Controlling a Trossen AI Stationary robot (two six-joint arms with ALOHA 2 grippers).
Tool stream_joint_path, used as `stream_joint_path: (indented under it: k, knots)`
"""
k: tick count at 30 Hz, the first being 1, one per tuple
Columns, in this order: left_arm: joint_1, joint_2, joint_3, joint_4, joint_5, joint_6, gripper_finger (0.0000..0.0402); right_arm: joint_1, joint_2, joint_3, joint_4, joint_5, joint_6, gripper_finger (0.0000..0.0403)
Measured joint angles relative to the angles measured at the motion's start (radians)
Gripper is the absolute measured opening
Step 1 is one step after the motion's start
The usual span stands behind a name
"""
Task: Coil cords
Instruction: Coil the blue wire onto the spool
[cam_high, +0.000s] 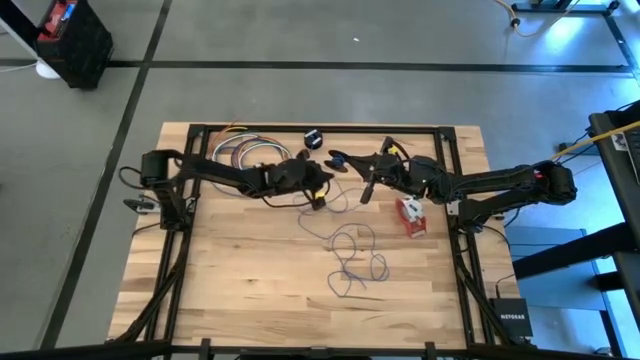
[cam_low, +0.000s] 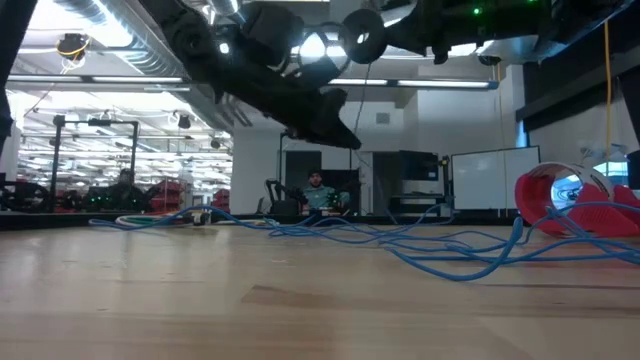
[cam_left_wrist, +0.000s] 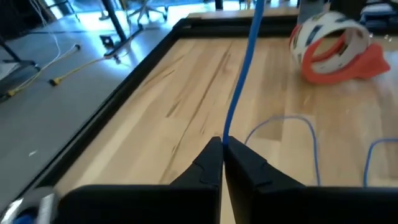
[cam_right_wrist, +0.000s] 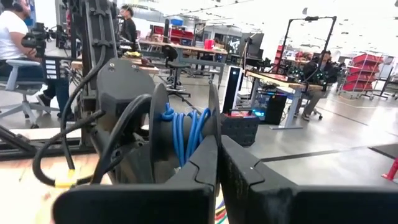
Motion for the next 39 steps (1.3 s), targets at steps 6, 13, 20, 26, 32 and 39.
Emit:
stream_joint_path:
  k: [6,13,20,26,32,39]
  knots:
    - [0.000,-0.066,-0.001,-0.142,-0.049,0.003,0.0002,0.000,0.002,0.001,-0.029,0.000,-0.024,0.0012]
    - [0.000,-0.089,-0.002,-0.161,-0.065,0.017,0.0002,0.000,0.003,0.001,-0.084,-0.001,-0.044,0.0012]
    - [0.000,-0.117,-0.002,-0.196,-0.090,0.018,0.0002,0.000,0.003,0.001,-0.110,0.001,-0.075,0.0012]
    - [-0.001,-0.151,-0.002,-0.227,-0.097,0.000,0.0002,0.000,0.004,0.001,-0.162,0.001,-0.094,0.0012]
    - [-0.002,-0.177,-0.002,-0.248,-0.097,-0.015,0.0003,0.000,0.004,0.001,-0.188,0.001,-0.119,0.0012]
    - [-0.014,-0.210,-0.002,-0.264,-0.098,-0.017,0.0003,0.000,0.016,0.001,-0.210,0.018,-0.144,0.0012]
